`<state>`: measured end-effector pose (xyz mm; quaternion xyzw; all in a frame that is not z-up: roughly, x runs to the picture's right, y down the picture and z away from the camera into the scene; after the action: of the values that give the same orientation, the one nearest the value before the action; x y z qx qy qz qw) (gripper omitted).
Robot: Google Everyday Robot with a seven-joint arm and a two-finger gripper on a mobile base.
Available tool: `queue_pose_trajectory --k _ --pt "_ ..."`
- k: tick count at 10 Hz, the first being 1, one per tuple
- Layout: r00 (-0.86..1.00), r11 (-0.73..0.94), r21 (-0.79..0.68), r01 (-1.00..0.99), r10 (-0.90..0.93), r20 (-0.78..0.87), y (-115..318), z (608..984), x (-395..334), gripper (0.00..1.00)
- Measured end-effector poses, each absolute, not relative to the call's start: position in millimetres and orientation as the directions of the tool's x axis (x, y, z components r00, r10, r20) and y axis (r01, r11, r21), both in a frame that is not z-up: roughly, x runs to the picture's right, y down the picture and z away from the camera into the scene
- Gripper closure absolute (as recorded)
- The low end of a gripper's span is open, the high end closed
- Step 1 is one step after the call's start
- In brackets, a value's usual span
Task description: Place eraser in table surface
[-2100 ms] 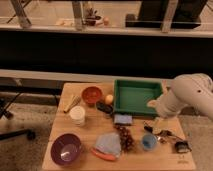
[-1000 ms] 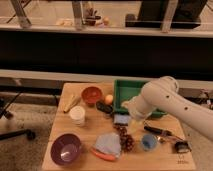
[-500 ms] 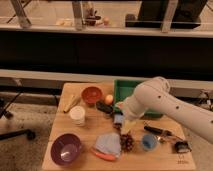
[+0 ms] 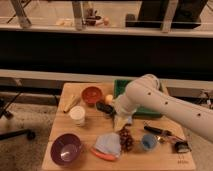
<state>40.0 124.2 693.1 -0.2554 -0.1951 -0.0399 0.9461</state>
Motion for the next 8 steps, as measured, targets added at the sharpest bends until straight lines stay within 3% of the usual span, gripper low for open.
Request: queue_pose_trajectory --k 8 --pt "0.918 0.867 -0.466 0.175 0.028 0.397 110.9 732.2 19.4 0.2"
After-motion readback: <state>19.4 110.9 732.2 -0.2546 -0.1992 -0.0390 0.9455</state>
